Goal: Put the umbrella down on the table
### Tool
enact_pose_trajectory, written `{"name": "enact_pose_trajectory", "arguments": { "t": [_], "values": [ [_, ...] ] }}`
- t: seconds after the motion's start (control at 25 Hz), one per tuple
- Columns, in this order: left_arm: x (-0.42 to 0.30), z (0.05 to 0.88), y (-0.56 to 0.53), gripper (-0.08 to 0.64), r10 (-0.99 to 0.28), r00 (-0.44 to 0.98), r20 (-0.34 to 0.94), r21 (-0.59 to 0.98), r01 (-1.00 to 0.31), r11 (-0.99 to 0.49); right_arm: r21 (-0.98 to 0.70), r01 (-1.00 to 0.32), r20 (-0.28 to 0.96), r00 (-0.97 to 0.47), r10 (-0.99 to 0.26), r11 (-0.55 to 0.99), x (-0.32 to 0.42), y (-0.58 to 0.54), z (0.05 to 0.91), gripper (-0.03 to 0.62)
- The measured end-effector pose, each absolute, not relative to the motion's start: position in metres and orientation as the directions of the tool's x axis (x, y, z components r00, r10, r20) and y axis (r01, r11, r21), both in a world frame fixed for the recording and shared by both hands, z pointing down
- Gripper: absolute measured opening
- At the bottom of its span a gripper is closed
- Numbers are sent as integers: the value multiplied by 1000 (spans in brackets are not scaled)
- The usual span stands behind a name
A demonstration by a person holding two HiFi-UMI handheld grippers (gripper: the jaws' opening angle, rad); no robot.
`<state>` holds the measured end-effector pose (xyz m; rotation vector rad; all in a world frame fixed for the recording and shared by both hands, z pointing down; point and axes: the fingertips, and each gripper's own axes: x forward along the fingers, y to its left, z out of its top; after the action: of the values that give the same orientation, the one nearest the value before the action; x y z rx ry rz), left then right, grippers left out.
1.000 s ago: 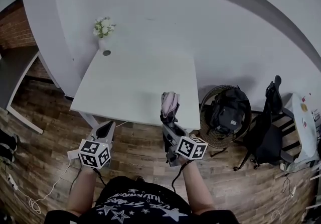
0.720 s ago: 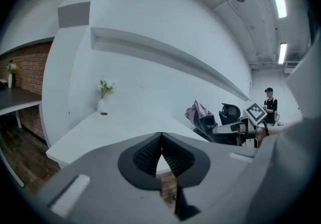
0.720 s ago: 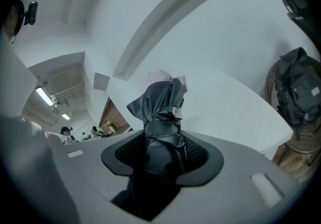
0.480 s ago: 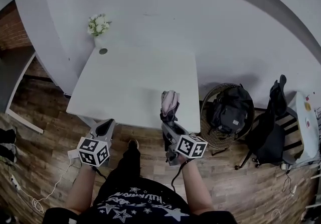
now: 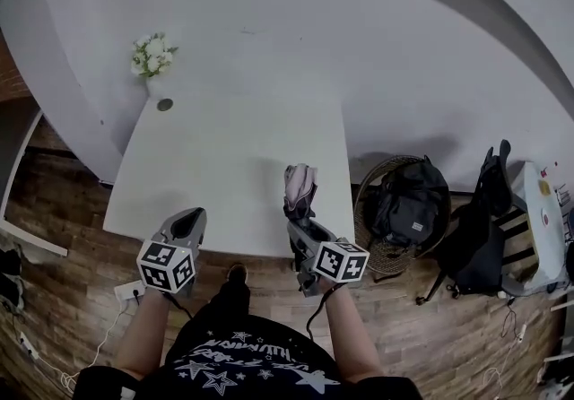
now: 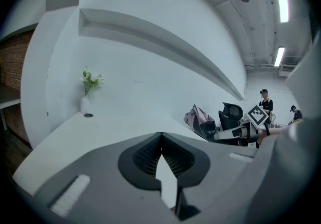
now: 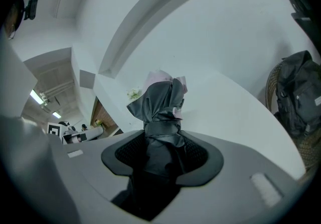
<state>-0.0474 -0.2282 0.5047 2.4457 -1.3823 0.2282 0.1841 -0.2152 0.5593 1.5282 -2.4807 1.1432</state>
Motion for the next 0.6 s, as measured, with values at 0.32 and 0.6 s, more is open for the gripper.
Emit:
{"name": "enact_pose_trajectory", "arguments": {
  "t": [0.32,0.6],
  "values": [
    [-42,509,-299,4,-782,546,301,219,-838,-500,-534,-812,440,-504,-743,235,188,-277,573,225],
    [-47,511,-345,5,-768,564,304,231,-825,-515,-437,-864,532,-472,-703,249,192,-320,586,225]
  ]
}}
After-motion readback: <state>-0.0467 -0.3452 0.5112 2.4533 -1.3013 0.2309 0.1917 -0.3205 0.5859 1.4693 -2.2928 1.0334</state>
